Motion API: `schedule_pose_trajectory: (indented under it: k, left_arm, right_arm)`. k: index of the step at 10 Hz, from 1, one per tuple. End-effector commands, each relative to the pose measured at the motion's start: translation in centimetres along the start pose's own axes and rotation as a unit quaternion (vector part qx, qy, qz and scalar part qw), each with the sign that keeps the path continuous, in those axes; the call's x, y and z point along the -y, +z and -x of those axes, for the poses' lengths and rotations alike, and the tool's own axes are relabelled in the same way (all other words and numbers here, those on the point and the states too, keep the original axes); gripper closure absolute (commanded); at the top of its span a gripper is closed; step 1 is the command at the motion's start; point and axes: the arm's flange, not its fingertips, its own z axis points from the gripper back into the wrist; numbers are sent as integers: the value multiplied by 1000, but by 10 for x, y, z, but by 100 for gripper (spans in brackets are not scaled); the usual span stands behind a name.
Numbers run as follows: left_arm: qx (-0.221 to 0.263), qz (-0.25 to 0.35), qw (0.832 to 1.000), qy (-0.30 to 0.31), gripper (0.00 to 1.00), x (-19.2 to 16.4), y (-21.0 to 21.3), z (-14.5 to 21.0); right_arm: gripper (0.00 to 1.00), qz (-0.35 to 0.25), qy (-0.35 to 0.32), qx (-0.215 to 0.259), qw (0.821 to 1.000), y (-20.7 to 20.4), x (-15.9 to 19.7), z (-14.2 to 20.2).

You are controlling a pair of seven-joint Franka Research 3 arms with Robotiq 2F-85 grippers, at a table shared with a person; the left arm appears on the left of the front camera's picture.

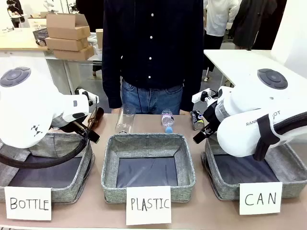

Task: Sort the can waste into the basket.
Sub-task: Pick up the can waste from the table and place it in the right Fabric basket.

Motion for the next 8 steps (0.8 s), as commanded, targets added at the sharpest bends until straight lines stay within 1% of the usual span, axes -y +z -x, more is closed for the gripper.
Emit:
schedule_pose_trajectory:
  k: [1, 8]
  left_arm:
    - [0, 0, 1000, 0, 0, 0, 0, 0]
    - [0, 0, 1000, 0, 0, 0, 0, 0]
  right_arm:
    - [0, 0, 0, 0, 1000, 0, 0, 0]
    - [0, 0, 0, 0, 1000, 0, 0, 0]
